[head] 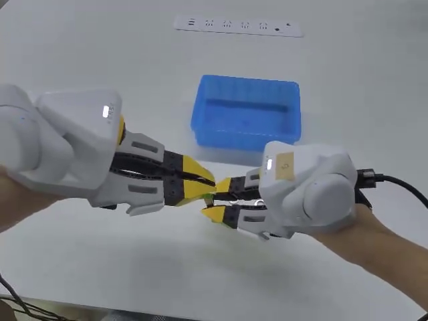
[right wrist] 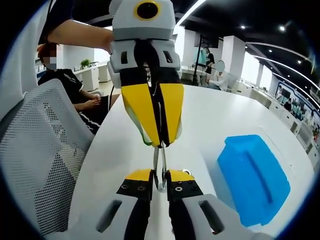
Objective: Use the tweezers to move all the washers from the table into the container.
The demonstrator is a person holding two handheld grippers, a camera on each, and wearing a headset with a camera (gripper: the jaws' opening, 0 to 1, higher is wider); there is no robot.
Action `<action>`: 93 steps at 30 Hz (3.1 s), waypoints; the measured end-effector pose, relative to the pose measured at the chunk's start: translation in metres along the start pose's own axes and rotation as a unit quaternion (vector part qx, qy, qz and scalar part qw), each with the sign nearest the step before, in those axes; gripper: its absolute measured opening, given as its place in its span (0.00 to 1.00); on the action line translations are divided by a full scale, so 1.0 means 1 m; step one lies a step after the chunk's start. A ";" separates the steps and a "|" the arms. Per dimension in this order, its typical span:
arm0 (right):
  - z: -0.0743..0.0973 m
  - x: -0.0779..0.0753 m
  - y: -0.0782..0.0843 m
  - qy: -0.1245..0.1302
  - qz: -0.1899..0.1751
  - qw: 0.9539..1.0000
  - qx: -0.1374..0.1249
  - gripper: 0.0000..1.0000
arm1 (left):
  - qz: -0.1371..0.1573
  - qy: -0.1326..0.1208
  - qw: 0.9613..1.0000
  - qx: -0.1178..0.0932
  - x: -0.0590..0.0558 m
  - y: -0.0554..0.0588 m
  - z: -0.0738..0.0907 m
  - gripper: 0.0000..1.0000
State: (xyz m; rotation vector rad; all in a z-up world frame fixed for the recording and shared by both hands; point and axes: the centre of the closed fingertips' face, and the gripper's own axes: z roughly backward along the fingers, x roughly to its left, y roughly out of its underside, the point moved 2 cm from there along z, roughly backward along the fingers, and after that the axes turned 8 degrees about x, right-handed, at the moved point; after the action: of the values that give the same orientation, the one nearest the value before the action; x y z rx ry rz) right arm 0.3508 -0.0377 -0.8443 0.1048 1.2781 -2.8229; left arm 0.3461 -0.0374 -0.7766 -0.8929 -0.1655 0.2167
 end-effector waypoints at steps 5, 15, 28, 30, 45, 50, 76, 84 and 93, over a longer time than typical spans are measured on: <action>0.000 0.000 0.001 0.000 -0.003 1.000 -0.001 0.12 | 0.001 0.003 1.000 -0.001 0.000 0.000 -0.001 0.06; -0.003 0.000 0.003 -0.002 -0.008 1.000 0.003 0.12 | 0.006 0.003 1.000 -0.003 0.001 -0.001 -0.003 0.06; 0.001 0.000 0.003 -0.001 -0.007 1.000 0.002 0.11 | 0.006 0.006 1.000 -0.005 0.001 -0.001 -0.004 0.05; 0.001 0.000 0.003 -0.001 -0.007 1.000 0.002 0.10 | 0.009 0.005 1.000 -0.005 0.001 -0.001 -0.003 0.05; 0.006 -0.001 -0.003 0.004 -0.005 1.000 0.005 0.10 | -0.006 0.011 1.000 0.019 0.002 -0.005 0.006 0.05; 0.010 -0.002 -0.010 0.010 -0.004 1.000 -0.001 0.10 | -0.021 0.016 0.999 0.028 0.002 -0.011 0.010 0.05; 0.052 -0.033 -0.037 0.061 0.007 0.998 -0.026 0.09 | -0.081 0.026 0.996 0.032 0.025 -0.058 0.028 0.05; 0.067 -0.058 -0.046 0.086 0.012 0.996 -0.036 0.09 | -0.106 0.029 0.993 0.035 0.043 -0.077 0.029 0.05; 0.078 -0.087 -0.050 0.109 0.017 0.993 -0.044 0.09 | -0.135 0.030 0.990 0.039 0.066 -0.095 0.026 0.05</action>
State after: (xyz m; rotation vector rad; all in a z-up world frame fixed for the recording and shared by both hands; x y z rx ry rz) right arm 0.4304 -0.0628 -0.7485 0.4379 1.4241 -2.7837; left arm 0.4154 -0.0589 -0.6824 -0.7888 -0.2180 -0.0551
